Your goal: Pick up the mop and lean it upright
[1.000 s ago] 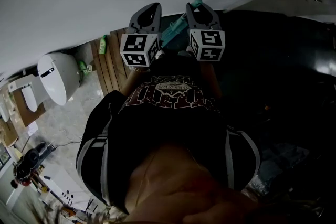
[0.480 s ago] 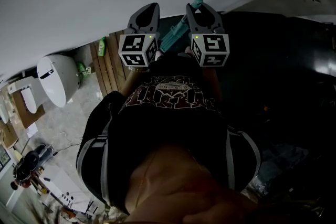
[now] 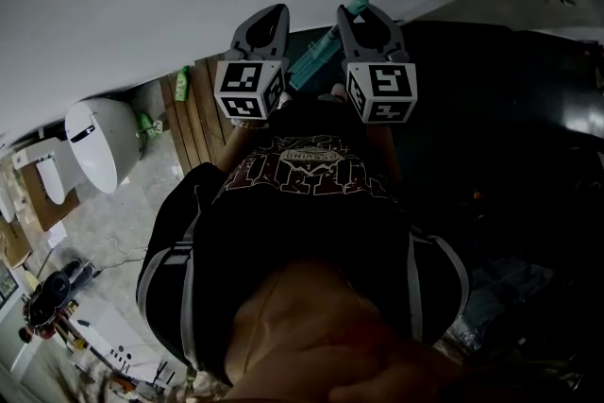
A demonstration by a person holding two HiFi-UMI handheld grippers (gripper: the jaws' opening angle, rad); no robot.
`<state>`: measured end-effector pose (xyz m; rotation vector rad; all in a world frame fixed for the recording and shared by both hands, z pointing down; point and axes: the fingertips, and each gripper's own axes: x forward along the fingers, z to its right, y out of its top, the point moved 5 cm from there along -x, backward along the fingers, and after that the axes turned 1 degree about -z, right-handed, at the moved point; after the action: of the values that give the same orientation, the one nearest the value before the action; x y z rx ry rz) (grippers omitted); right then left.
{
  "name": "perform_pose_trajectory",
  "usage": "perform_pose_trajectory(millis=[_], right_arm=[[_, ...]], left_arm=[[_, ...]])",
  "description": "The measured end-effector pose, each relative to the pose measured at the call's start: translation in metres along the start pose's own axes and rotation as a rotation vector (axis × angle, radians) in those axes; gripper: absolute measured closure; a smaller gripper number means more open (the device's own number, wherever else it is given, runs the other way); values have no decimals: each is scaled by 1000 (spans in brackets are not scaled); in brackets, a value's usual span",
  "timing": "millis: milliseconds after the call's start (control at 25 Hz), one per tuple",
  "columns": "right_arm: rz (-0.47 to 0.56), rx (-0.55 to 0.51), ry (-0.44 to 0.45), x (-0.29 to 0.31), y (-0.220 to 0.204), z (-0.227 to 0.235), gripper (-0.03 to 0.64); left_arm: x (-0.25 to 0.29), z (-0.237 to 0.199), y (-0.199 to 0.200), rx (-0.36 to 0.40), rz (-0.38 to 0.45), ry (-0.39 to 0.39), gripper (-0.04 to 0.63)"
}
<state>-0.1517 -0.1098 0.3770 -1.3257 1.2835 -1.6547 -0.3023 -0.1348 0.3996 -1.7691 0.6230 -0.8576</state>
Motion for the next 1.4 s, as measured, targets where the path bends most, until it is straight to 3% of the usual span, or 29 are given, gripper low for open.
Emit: perform_pose_trajectory(millis=[760,1120,1400], right_arm=[[29,54,-51,-8,3,18,499],[41,77,-61,-36,-4,64,499],[46,76,-61,-77,-10,134,497]], left_arm=[[19,17,1,40,-40,-84,549],[53,77,-2,81,-70,-139,549],[94,158,-3,96,-72,-175,549]])
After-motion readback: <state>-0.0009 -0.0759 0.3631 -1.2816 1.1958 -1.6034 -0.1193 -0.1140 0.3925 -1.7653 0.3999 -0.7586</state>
